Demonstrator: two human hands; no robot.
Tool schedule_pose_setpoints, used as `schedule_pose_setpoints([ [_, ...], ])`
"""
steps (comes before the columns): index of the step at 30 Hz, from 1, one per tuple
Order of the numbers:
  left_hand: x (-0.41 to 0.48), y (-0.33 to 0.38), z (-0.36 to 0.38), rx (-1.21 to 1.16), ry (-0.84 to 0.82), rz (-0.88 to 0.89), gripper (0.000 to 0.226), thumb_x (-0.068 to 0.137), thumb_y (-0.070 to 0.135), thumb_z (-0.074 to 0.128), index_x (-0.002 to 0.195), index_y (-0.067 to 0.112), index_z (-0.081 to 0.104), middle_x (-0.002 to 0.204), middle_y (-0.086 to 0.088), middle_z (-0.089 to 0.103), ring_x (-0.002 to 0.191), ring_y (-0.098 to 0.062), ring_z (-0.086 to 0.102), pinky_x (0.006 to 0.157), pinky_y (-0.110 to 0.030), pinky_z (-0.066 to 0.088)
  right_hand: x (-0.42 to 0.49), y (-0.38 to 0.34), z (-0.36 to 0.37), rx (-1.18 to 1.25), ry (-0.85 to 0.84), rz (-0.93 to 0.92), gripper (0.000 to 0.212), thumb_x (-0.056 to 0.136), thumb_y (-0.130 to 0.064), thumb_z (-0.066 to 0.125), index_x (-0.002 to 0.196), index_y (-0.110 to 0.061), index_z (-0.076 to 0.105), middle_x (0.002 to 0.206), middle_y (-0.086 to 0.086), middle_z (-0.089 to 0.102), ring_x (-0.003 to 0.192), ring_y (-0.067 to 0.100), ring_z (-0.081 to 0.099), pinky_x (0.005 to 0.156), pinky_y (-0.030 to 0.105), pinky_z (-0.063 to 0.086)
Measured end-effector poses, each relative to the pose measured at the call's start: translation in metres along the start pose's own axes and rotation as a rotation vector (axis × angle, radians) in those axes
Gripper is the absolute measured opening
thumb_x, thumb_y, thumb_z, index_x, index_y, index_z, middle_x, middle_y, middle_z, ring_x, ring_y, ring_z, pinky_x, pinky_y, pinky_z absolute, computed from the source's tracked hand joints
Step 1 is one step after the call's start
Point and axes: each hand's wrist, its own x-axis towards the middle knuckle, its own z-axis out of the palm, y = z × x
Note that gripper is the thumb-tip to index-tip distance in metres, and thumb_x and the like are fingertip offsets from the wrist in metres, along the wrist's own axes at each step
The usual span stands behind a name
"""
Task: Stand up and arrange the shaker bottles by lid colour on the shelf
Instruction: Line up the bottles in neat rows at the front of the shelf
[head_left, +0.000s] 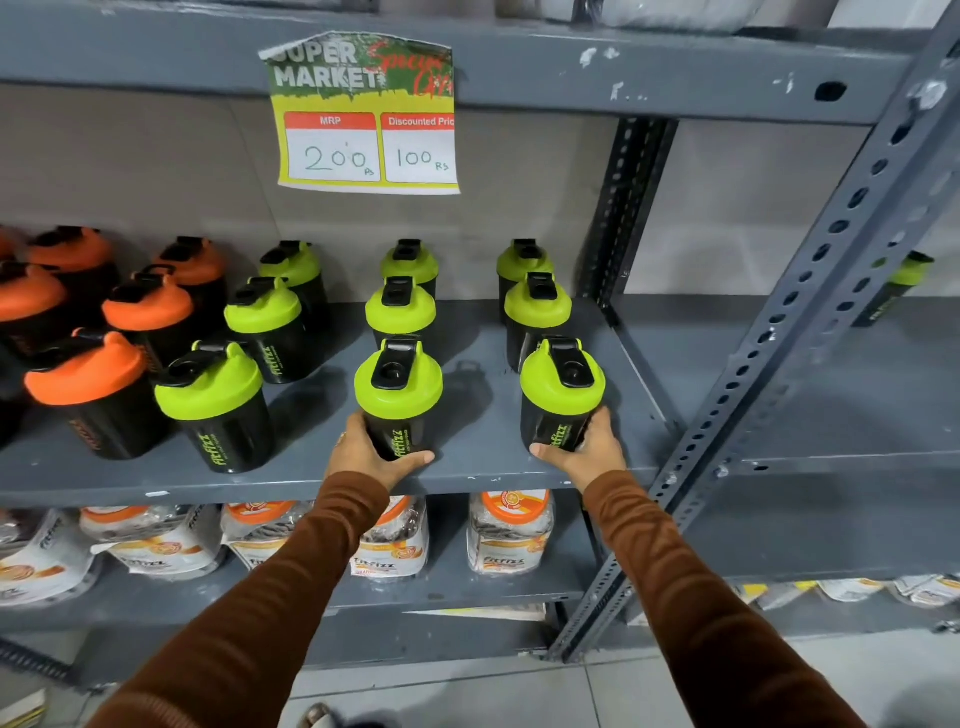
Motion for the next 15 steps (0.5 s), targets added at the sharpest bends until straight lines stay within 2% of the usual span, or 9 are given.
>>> schedule_pose_setpoints([
  [3, -0.0017, 0.0007, -0.0017, -0.003, -0.018, -0.004, 0.08, 0.054, 0.027, 0.086, 0.117, 0.004, 0.042, 0.121, -0.019, 0.057, 0.108, -0.034, 0.054, 0.093, -0.04, 0.043, -0.0029, 0.0005, -0.0008, -0.013, -0.01, -0.012, 0.076, 0.057, -0.004, 0.084, 0.118, -0.008, 0.038, 0.118, 0.014, 0.06, 0.102, 0.022, 0.056, 0.094, 0.032, 0.043],
  [5, -0.0023, 0.0001, -0.0018, 0.019, -0.038, -0.003, 0.081, 0.053, 0.026, 0.087, 0.117, 0.005, 0.041, 0.122, -0.019, 0.056, 0.109, -0.034, 0.053, 0.094, -0.042, 0.043, -0.0038, 0.0013, -0.0017, -0.03, -0.015, -0.018, 0.074, 0.059, -0.004, 0.083, 0.117, -0.006, 0.037, 0.119, 0.014, 0.06, 0.103, 0.021, 0.055, 0.094, 0.03, 0.041],
  [8, -0.0027, -0.0011, -0.0024, 0.07, -0.067, -0.004, 0.08, 0.056, 0.022, 0.085, 0.119, 0.004, 0.04, 0.122, -0.02, 0.055, 0.111, -0.037, 0.051, 0.096, -0.043, 0.043, -0.0028, 0.0042, -0.0034, -0.044, -0.019, -0.015, 0.07, 0.06, -0.005, 0.083, 0.114, -0.006, 0.038, 0.121, 0.016, 0.059, 0.112, 0.027, 0.055, 0.098, 0.035, 0.042],
  [15, -0.0037, -0.0011, -0.006, 0.087, -0.083, -0.011, 0.077, 0.06, 0.021, 0.083, 0.122, 0.005, 0.04, 0.125, -0.021, 0.054, 0.113, -0.038, 0.05, 0.097, -0.043, 0.041, -0.004, 0.0069, -0.0048, -0.056, -0.039, -0.014, 0.067, 0.06, -0.006, 0.083, 0.112, -0.007, 0.04, 0.12, 0.015, 0.059, 0.113, 0.028, 0.054, 0.101, 0.04, 0.042],
])
